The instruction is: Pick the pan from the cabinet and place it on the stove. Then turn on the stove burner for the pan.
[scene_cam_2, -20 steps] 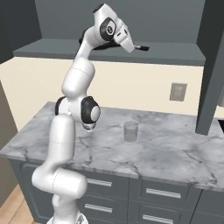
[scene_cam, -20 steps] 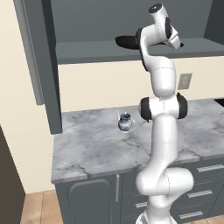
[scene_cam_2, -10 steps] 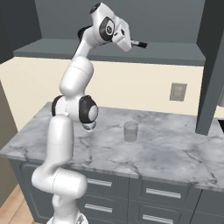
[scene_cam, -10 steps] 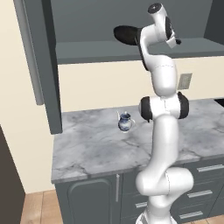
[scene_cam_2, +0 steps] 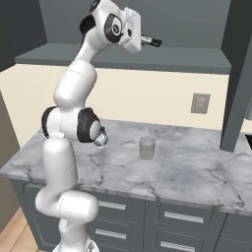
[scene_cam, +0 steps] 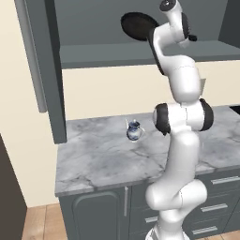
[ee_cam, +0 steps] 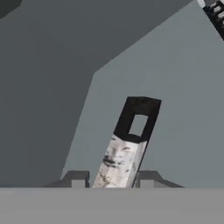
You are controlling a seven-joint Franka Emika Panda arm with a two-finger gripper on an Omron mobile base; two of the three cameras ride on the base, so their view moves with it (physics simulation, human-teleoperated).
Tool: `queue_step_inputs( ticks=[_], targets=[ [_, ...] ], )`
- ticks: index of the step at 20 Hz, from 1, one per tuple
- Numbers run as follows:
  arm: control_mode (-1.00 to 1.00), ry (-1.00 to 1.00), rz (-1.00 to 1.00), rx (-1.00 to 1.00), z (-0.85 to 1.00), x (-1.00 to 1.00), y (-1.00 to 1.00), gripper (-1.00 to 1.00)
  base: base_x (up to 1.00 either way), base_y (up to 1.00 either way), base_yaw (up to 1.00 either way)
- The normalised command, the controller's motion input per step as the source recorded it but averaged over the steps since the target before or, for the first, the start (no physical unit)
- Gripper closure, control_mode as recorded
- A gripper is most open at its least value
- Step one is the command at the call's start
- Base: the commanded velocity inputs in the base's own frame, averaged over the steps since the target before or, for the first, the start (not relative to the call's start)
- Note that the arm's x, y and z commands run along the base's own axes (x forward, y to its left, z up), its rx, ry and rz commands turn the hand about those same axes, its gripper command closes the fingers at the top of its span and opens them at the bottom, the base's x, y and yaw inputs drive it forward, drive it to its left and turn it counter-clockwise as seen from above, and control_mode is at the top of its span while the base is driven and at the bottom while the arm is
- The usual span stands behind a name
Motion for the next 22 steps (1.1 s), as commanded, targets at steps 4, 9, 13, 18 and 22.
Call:
queue_step_inputs(
  ticks=[4, 9, 13, 18, 22],
  targets=[
    [-1.00, -0.28, 0.00, 0.00, -0.16, -0.84, 0.00, 1.00, 0.00, 0.00, 0.00],
    [-1.00, -0.22, 0.00, 0.00, -0.32, -0.81, 0.00, 1.00, 0.00, 0.00, 0.00],
    [-1.00, -0.14, -0.01, 0.00, -0.29, -0.80, -0.04, 1.00, 0.00, 0.00, 0.00],
    [-1.00, -0.05, -0.05, 0.00, -0.09, -0.81, -0.02, 1.00, 0.00, 0.00, 0.00],
    [-1.00, 0.00, -0.08, 0.00, -0.01, -0.77, -0.01, 1.00, 0.00, 0.00, 0.00]
  ],
)
